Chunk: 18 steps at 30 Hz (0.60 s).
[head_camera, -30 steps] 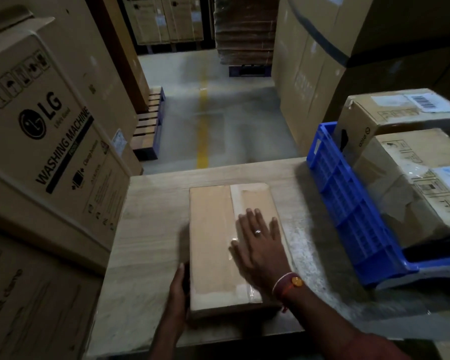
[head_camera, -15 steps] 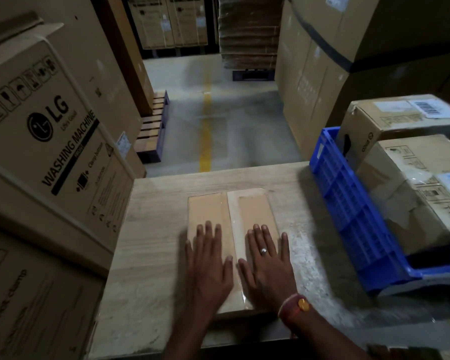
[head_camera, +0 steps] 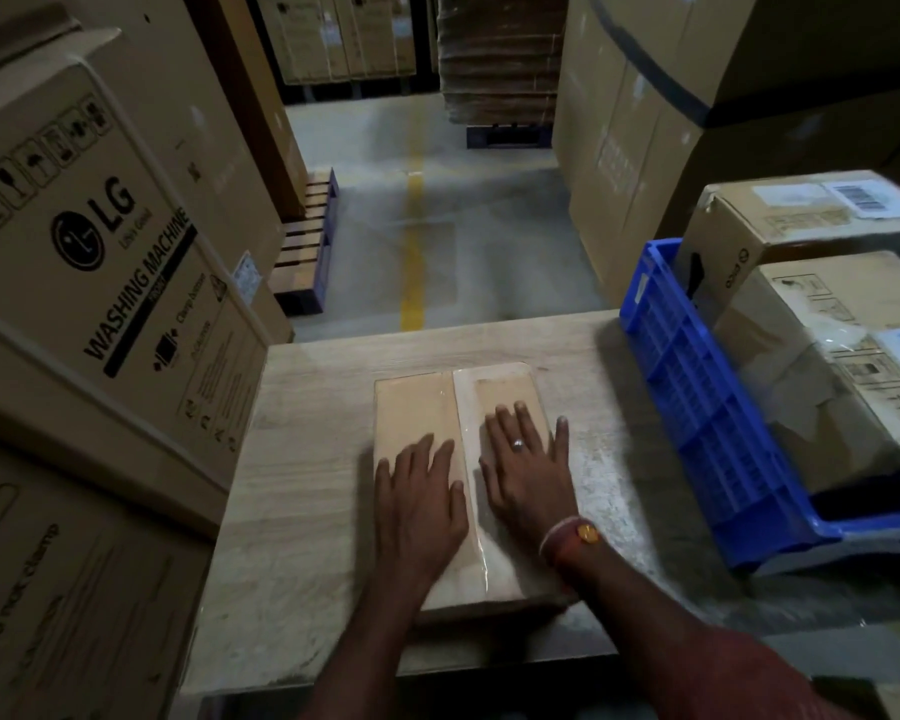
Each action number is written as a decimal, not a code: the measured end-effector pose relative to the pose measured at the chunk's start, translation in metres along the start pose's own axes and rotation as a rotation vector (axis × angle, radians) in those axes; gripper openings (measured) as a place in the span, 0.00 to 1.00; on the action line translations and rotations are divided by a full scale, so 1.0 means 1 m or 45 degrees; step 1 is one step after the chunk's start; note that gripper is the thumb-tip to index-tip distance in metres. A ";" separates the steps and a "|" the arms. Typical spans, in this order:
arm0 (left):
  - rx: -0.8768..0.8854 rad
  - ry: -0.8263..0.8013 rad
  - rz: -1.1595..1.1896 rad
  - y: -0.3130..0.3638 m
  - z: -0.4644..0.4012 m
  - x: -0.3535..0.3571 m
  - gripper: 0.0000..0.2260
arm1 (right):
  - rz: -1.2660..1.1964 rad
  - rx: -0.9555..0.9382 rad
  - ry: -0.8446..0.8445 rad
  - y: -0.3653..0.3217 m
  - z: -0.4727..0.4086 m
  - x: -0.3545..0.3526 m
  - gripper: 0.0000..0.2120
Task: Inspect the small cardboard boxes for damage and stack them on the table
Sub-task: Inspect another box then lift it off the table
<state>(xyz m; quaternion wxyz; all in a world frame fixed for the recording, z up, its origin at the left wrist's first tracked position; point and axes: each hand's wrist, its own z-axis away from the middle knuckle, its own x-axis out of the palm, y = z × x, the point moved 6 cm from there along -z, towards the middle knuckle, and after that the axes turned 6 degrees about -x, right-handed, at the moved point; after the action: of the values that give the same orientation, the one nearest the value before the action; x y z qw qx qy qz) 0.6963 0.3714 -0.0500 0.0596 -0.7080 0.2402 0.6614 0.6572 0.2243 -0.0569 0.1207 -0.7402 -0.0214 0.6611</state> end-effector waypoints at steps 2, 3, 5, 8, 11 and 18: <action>-0.042 -0.071 -0.068 -0.003 -0.018 0.009 0.28 | 0.004 0.016 -0.098 0.010 -0.016 0.010 0.32; -0.048 -0.086 -0.088 -0.006 -0.023 0.015 0.28 | 0.014 0.018 -0.118 0.012 -0.018 0.015 0.33; -0.039 -0.076 -0.117 -0.012 -0.026 0.021 0.28 | 0.025 0.024 -0.139 0.014 -0.016 0.019 0.32; -0.018 -0.040 -0.132 -0.013 -0.023 0.025 0.29 | 0.016 0.027 -0.169 0.010 -0.018 0.013 0.31; -0.056 -0.056 -0.105 -0.010 -0.032 0.025 0.31 | 0.033 0.032 -0.120 0.013 -0.036 0.005 0.28; -0.106 -0.068 -0.151 -0.008 -0.048 0.028 0.31 | 0.045 0.050 -0.114 0.028 -0.049 0.022 0.30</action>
<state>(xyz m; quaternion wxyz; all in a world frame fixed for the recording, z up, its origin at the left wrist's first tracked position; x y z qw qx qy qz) 0.7439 0.3519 -0.0732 0.0757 -0.7049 0.1684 0.6849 0.7041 0.1941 -0.0798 0.1224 -0.7076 -0.0009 0.6959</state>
